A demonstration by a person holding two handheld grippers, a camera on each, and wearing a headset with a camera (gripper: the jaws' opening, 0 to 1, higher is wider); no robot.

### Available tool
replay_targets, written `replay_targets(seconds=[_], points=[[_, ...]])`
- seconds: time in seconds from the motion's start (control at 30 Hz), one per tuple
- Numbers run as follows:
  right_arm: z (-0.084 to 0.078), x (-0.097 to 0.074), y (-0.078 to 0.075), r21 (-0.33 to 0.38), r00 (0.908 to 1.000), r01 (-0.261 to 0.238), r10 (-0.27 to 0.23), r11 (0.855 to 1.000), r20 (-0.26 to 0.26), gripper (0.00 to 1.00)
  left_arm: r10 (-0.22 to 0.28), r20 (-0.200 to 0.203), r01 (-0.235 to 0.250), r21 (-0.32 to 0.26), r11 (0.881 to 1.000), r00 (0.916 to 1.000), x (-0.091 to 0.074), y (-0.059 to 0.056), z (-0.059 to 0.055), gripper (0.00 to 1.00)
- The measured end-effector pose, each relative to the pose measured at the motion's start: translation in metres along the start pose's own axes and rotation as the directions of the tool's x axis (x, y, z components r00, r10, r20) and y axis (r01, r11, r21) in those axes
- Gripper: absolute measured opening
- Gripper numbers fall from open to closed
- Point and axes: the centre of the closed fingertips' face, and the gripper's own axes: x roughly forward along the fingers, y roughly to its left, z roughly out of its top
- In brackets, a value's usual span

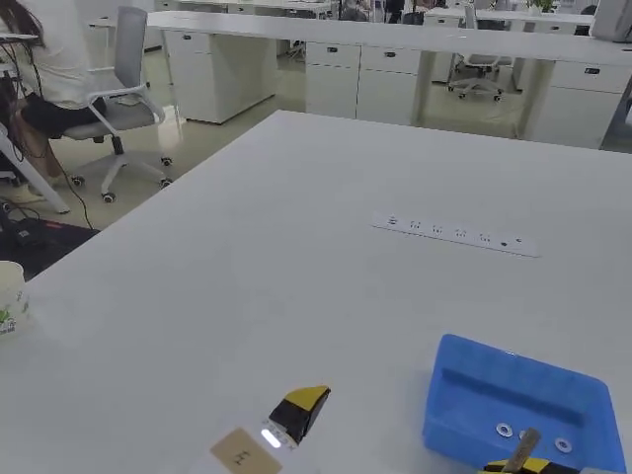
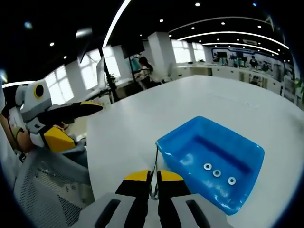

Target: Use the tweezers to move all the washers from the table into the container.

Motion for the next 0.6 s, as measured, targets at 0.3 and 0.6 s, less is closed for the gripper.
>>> replay_targets(seconds=[0.3,0.6], points=[[0.034,-0.014,0.002,0.053,0.9955,-0.023,0.018,0.998,0.093,0.02,-0.008,-0.002,0.008,0.002,1.000,1.0000,0.001,-0.002,0.000,0.68],[0.069,-0.034,-0.005,0.091,0.9809,-0.040,0.021,0.995,0.193,0.02,-0.016,-0.004,0.016,0.003,1.000,0.9999,0.001,-0.003,0.000,0.67]])
